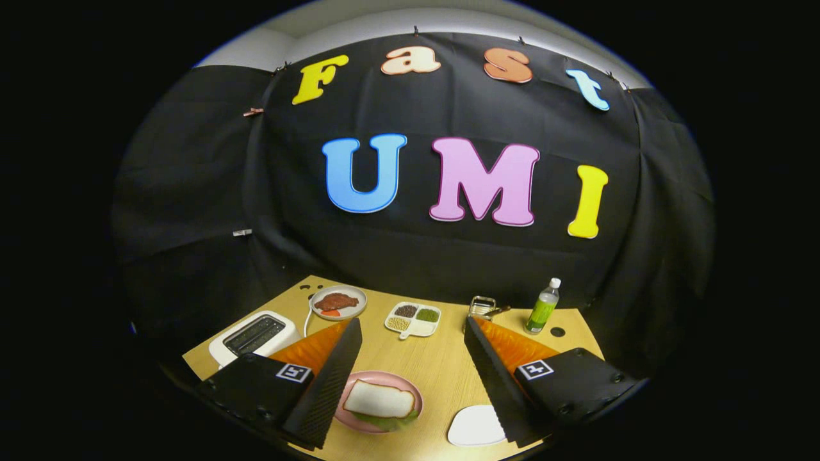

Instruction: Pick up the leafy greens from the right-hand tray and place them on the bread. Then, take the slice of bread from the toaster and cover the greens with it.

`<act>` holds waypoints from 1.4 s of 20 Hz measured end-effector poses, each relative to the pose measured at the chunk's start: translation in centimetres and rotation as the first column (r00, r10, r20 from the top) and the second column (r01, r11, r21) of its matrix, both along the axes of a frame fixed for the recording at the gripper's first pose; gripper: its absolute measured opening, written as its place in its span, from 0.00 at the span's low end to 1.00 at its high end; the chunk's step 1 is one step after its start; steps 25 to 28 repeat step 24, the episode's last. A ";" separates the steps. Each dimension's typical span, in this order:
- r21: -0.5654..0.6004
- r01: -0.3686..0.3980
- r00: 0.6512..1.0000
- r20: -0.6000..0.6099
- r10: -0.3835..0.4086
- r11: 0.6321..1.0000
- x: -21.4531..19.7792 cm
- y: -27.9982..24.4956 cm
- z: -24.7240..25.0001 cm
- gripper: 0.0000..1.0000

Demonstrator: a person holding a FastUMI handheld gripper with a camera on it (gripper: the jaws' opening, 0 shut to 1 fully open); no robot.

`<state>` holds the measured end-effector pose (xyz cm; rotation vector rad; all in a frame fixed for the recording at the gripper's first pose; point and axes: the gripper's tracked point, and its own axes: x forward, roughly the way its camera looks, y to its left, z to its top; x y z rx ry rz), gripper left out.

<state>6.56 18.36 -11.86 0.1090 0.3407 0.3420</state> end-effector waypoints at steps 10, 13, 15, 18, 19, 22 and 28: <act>0.000 0.064 0.996 0.065 -0.064 0.998 -0.9 -3.8 2.3 0.99; -0.004 0.074 0.994 0.075 -0.074 0.997 -0.8 -4.5 2.6 0.99; -0.019 0.075 0.994 0.080 -0.073 0.997 -0.8 -4.6 2.5 0.99; -0.025 0.063 0.995 0.079 -0.061 0.998 -1.3 -4.2 2.5 0.99; -0.028 0.061 0.995 0.081 -0.059 0.998 -1.3 -4.1 2.5 0.99; -0.031 0.065 0.993 0.102 -0.062 0.997 -1.3 -4.0 3.0 0.99; -0.027 0.064 0.993 0.103 -0.061 0.998 -1.3 -3.8 3.2 0.99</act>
